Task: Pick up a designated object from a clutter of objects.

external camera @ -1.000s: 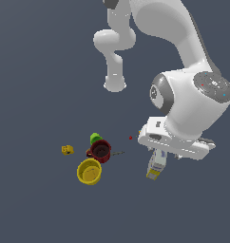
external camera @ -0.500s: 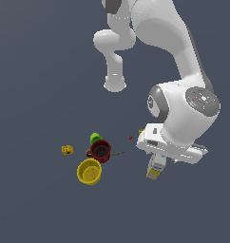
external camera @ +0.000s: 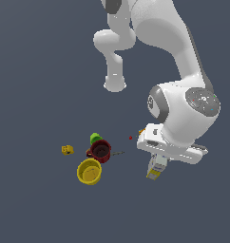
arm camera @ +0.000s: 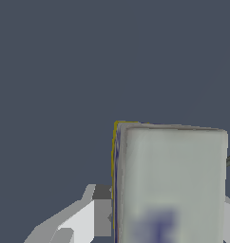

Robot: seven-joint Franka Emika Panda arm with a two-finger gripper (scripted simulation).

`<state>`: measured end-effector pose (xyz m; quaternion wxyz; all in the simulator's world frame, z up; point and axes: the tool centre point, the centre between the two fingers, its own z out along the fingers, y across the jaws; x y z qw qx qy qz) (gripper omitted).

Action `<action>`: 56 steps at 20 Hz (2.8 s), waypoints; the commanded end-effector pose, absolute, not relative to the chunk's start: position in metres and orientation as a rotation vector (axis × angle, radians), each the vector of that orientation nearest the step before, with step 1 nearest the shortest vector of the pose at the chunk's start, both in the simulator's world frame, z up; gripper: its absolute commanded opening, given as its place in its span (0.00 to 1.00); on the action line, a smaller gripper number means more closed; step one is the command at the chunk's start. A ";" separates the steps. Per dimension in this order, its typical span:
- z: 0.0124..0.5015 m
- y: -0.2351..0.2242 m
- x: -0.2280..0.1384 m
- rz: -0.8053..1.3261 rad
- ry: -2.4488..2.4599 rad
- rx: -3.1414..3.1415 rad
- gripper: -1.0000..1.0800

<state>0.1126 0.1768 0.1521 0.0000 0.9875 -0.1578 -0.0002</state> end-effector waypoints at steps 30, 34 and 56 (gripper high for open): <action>0.347 0.028 0.101 -0.001 -0.496 3.104 0.00; 0.385 0.000 0.100 -0.001 -0.496 3.104 0.00; 0.477 -0.070 0.103 0.000 -0.495 3.102 0.00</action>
